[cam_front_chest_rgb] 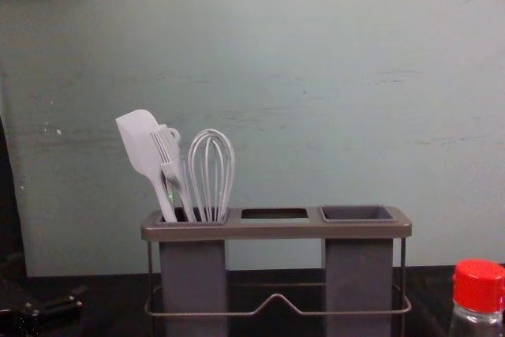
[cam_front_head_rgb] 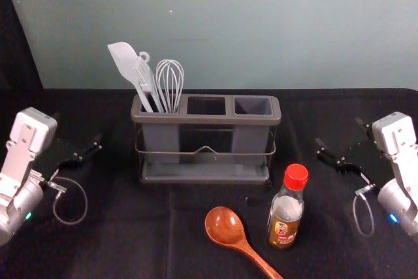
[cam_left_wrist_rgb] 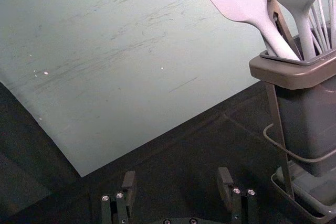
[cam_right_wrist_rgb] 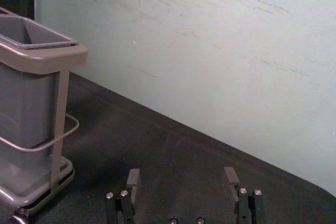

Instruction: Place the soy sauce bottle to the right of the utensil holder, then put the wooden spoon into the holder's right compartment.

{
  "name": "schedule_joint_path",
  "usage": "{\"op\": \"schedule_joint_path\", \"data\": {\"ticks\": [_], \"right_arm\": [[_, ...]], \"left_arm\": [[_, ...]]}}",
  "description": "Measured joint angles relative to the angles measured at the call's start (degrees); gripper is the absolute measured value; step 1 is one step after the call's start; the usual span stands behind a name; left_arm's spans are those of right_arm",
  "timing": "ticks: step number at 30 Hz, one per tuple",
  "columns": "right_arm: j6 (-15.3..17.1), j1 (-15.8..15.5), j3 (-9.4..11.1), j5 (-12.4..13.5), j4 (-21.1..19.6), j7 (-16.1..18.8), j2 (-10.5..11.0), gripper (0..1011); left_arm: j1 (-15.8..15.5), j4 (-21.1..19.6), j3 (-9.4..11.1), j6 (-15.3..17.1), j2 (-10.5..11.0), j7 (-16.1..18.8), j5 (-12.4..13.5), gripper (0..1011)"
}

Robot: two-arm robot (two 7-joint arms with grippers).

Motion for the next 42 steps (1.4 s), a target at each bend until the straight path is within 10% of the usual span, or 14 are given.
{"op": "schedule_joint_path", "data": {"ticks": [42], "right_arm": [[0.00,0.00,0.00,0.00,0.00,0.00,0.00,1002]], "left_arm": [[0.00,0.00,0.00,0.00,0.00,0.00,0.00,1011]]}}
